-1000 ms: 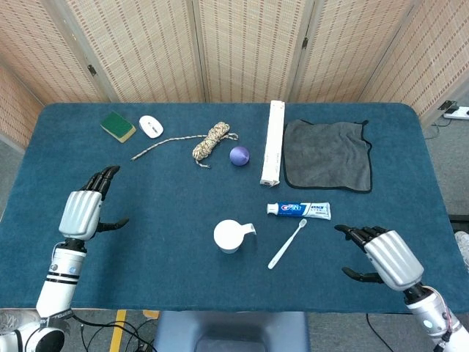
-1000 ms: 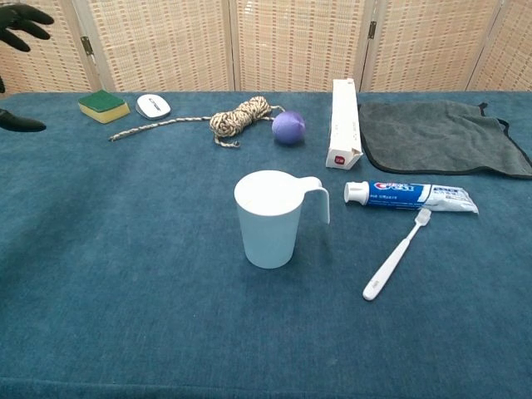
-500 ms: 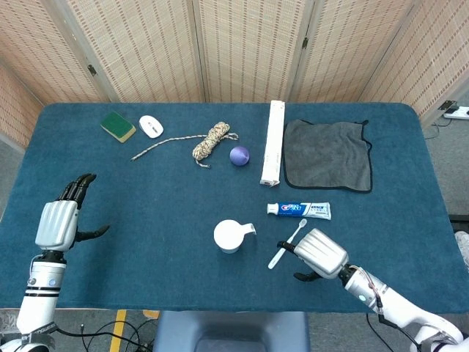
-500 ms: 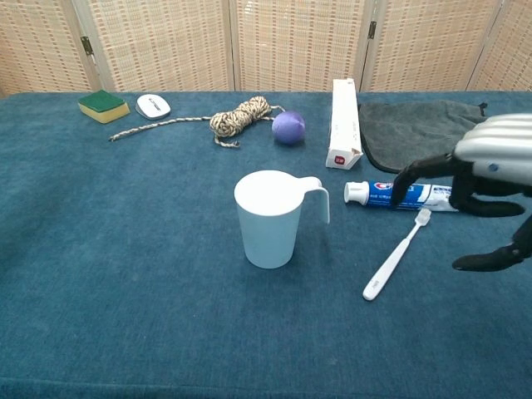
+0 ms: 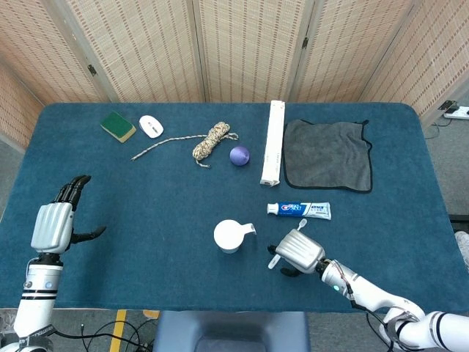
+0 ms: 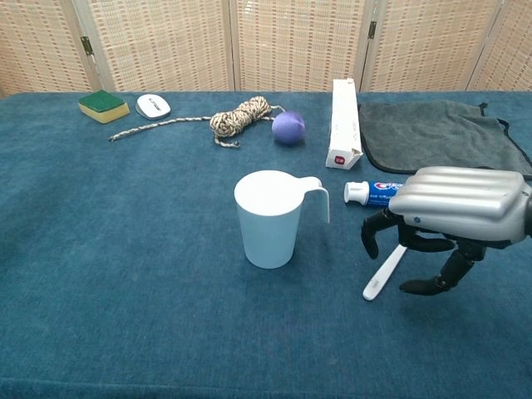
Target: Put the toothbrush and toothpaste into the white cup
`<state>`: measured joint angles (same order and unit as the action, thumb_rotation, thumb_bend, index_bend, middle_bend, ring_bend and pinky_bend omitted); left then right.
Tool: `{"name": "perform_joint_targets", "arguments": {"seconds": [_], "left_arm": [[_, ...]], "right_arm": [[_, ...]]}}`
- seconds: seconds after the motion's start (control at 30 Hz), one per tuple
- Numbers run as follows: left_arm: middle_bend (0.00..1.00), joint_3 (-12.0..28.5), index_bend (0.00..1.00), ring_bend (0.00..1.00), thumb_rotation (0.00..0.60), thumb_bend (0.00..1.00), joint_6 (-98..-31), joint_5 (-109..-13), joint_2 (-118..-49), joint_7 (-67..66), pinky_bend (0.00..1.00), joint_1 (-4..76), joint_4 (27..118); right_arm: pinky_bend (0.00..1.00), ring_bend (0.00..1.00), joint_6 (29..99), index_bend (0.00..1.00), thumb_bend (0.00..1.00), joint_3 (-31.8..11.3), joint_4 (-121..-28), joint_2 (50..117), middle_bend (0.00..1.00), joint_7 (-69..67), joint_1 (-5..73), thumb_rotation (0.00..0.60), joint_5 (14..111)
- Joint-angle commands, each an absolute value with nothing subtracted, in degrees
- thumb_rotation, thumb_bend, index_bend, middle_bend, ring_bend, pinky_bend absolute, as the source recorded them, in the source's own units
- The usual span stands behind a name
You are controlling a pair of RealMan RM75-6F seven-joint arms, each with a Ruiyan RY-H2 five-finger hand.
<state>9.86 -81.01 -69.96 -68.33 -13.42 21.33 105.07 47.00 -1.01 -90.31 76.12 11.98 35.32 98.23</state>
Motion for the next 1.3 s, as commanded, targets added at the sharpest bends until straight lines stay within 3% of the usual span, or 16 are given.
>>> {"name": "perform_joint_targets", "arguments": {"seconds": [0.03,0.6,1.3], "left_arm": [[0.15,9.9,0.13,0.19,0.600,0.12,-80.8,-69.9,-68.6,-13.4,0.45,21.3,104.8],[0.15,10.8,0.13,0.19,0.600,0.12,-80.7,-69.7,-68.8,-12.7,0.45,20.2,103.6],[0.15,11.1,0.12,0.19,0.600,0.12,-80.1,-69.6,-68.7,-11.7,0.45,19.2,102.8]], "right_arm": [[0.98,1.00,47.3,0.46,0.23,0.0,-88.8,77.3,0.92,11.8,35.6,0.600,98.3],[0.98,1.00,50.1,0.48,0.29,1.8,-82.2,82.9,0.92,10.5,37.6,0.600,98.9],[0.98,1.00,50.8,0.55,0.32,4.1,-79.9,84.4,0.92,11.3,38.4,0.600,97.9]]}}
